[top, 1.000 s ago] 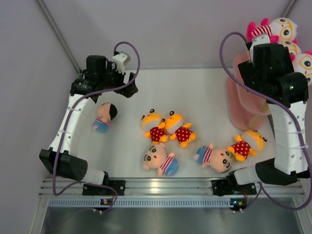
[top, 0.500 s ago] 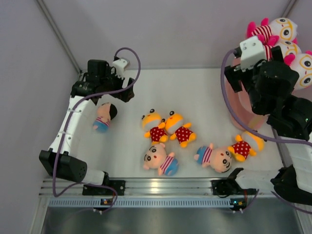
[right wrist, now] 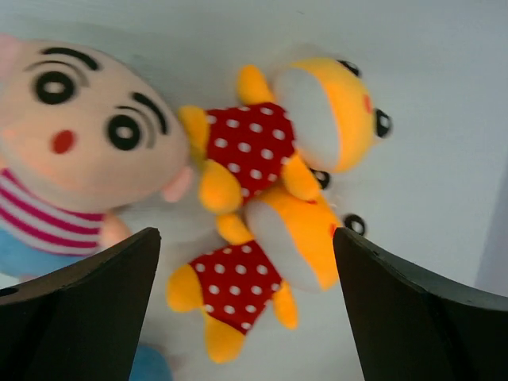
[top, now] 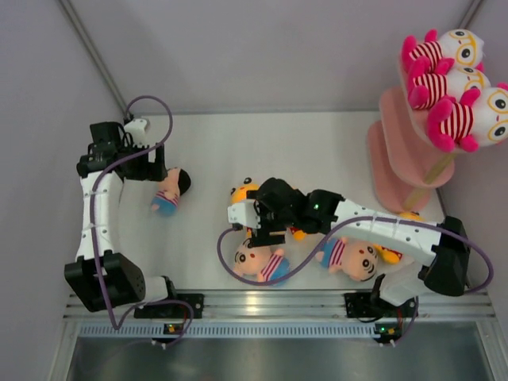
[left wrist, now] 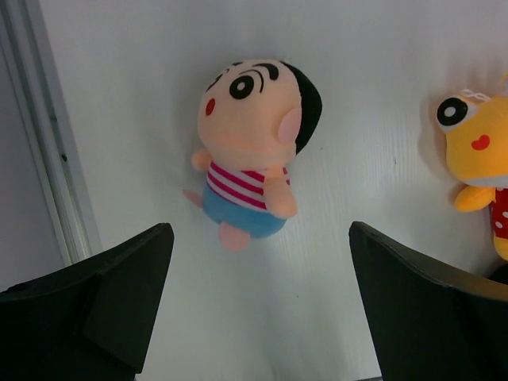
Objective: Place and organize the stuffed toys onto the shelf
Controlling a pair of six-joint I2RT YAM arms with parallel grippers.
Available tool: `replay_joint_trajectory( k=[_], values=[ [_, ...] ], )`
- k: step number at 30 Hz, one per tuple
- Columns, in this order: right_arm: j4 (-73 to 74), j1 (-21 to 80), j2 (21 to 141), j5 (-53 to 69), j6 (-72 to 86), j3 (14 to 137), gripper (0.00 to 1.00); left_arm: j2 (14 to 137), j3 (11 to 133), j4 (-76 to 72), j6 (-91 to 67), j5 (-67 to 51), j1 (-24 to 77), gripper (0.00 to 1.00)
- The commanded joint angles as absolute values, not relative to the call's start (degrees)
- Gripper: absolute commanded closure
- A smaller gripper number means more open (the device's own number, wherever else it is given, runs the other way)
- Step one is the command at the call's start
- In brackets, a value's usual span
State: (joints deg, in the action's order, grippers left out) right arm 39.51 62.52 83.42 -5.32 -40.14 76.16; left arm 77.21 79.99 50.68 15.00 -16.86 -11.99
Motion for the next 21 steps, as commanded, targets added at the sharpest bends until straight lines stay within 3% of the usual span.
replay_joint_trajectory(
  k=[1,10,21],
  values=[
    [33.7,68.5,79.1,9.1,-35.7,70.7,0.1,73.5,77.8,51.3,16.0,-16.9,-13.2,0.02],
    [35.9,77.6,73.3,11.6,-33.5,52.7,0.09,71.5,73.7,51.3,14.8,-18.5,-14.6,0.02],
    [30.2,78.2,80.0,-1.3,-40.2,50.1,0.15,71.5,73.5,51.3,14.8,-19.5,-15.0,0.02]
  ],
)
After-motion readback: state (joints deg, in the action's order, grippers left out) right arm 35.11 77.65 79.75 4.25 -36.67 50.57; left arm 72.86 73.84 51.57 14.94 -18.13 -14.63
